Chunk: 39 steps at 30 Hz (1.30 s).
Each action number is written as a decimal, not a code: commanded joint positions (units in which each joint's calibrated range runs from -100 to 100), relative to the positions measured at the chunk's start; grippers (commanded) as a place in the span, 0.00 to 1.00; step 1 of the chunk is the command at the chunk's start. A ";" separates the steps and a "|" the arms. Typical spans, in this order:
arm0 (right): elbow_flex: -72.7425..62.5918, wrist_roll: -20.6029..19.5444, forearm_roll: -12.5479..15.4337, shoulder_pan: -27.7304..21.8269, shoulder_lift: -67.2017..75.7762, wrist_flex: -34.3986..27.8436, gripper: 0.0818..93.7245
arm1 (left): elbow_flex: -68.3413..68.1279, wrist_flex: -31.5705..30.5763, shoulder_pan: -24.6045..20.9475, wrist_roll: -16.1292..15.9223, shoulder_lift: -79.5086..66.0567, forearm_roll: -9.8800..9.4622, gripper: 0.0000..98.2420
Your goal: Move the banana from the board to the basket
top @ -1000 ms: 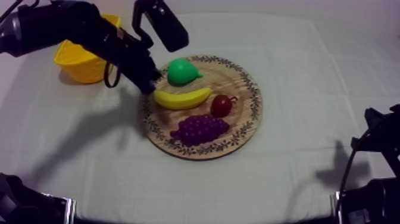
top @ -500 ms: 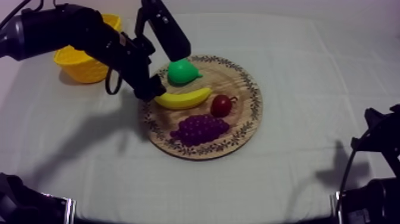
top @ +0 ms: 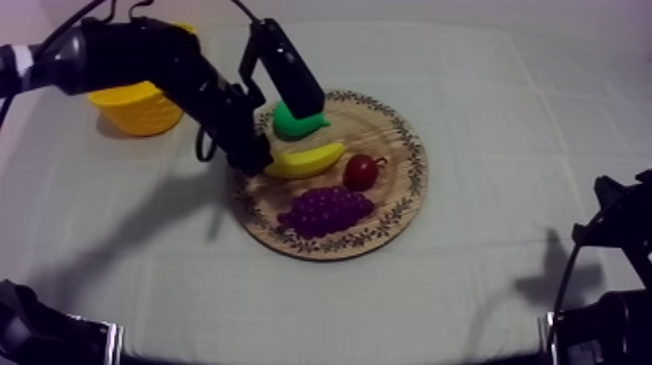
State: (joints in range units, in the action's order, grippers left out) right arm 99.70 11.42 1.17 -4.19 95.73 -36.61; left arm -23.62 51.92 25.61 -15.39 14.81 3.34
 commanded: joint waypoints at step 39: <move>-0.03 -0.01 -0.02 -0.02 0.02 0.00 0.00 | 20.87 13.71 0.83 3.65 22.81 -1.65 0.69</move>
State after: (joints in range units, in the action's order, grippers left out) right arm 99.70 11.42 1.17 -4.19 95.73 -36.61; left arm -3.89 64.85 26.33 -11.94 36.97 1.77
